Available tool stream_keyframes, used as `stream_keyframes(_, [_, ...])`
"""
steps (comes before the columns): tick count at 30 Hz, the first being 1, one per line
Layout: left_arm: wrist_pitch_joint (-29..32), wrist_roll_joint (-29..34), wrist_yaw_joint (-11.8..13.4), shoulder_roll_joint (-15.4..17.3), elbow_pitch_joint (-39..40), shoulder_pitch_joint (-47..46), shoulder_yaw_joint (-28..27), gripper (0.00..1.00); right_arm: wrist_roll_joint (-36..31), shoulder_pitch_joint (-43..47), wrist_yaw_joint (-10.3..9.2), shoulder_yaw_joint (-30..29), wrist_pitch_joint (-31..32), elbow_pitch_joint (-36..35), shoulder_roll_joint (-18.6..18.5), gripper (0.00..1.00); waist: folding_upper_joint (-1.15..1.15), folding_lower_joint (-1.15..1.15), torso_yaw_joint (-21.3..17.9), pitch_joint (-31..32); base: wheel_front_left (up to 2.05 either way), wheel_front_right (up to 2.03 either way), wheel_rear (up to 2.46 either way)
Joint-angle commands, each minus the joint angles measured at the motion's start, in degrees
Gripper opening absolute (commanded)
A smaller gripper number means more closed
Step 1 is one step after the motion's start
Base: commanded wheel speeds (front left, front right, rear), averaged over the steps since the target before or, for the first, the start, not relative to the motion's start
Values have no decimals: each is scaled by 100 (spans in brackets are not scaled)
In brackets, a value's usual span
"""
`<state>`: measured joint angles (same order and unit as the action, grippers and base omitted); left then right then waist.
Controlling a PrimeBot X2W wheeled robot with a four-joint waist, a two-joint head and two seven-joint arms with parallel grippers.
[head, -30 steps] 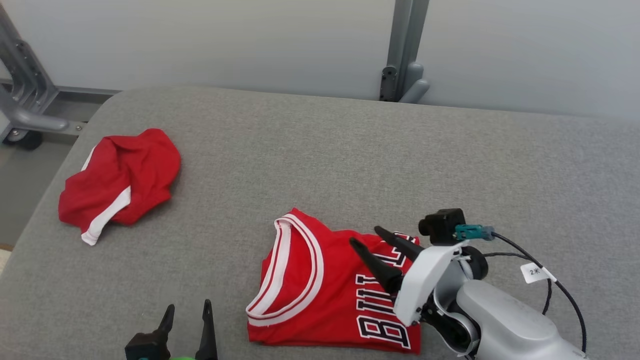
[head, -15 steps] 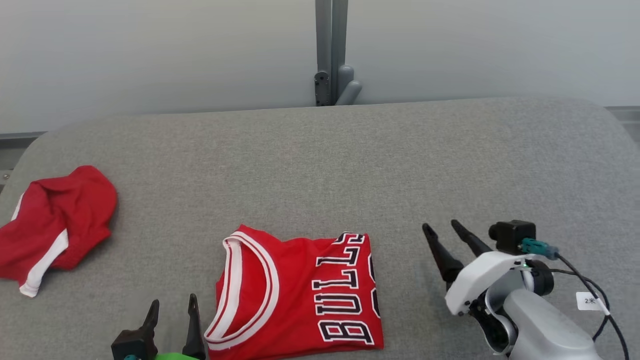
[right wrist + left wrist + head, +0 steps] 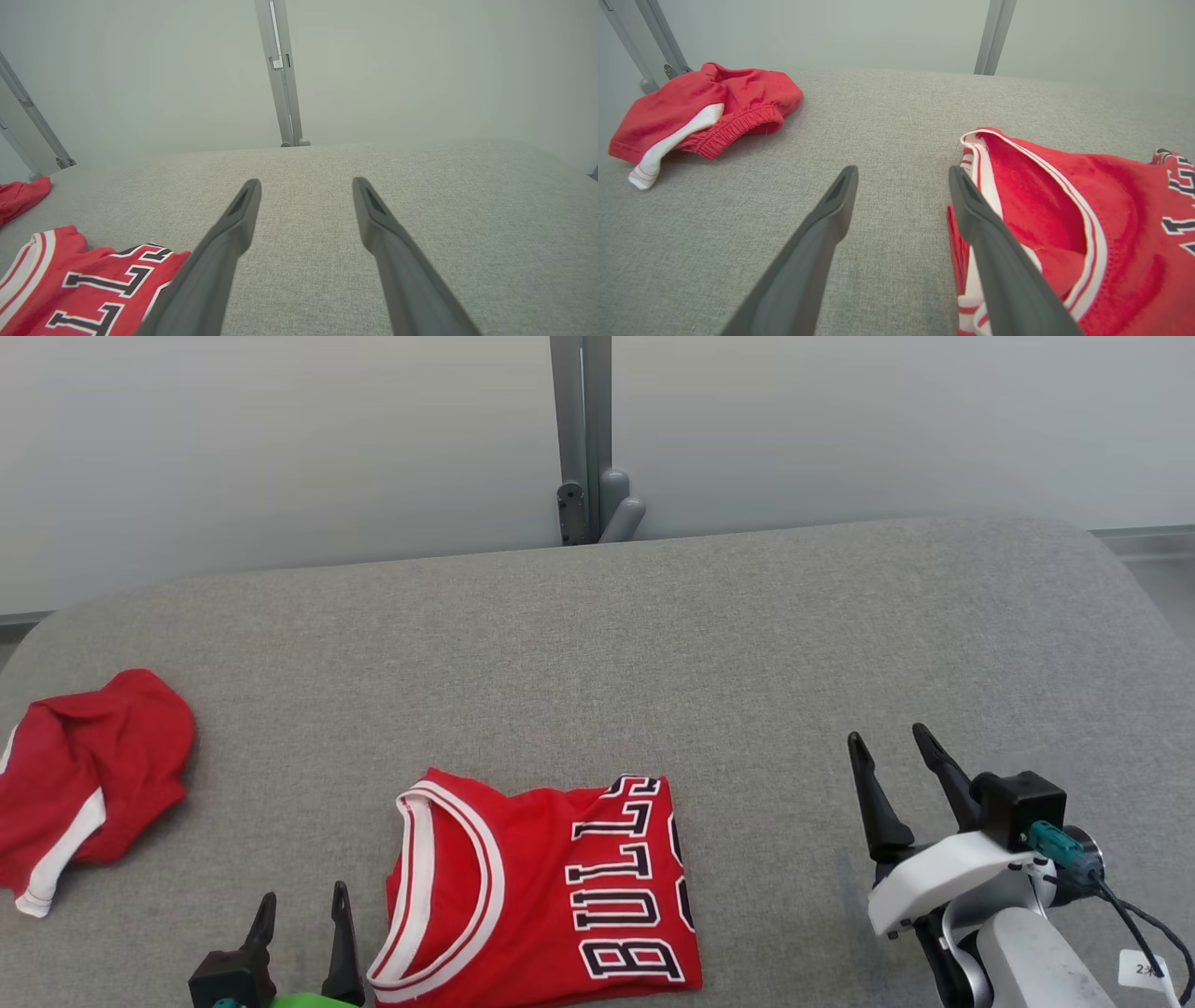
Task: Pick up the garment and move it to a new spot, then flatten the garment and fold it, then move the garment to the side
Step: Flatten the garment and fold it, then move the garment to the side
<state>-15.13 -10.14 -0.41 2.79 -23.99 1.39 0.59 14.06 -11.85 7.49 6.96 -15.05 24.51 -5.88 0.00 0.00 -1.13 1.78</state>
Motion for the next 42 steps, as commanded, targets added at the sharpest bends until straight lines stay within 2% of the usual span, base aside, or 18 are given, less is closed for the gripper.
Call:
stream_keyframes(1, [1,41,-11,22,30,-45,-19,100,-85,111,-1,-53,-14,-63,32,100,0,0,3,3,0,0,0])
stream_keyframes(7, [1,95,-65,23,35,-3,-77,100,-495,468,-1,-308,-14,-409,207,100,0,0,1,39,0,0,0])
stream_keyframes(11, [1,109,-83,23,50,62,-106,100,-456,700,-1,-376,-14,-438,251,100,0,0,-17,80,0,0,0])
stream_keyframes(31, [1,-27,45,23,103,251,108,100,-581,1010,-1,-175,-15,-493,289,100,0,0,-89,70,0,0,0])
stream_keyframes(38, [1,-63,34,23,105,217,151,100,-484,975,-1,-49,-15,-409,290,100,0,0,11,20,0,0,0])
stream_keyframes(42, [1,-159,11,24,100,126,202,100,-269,893,-1,243,-14,-123,292,100,0,0,226,-59,0,0,0])
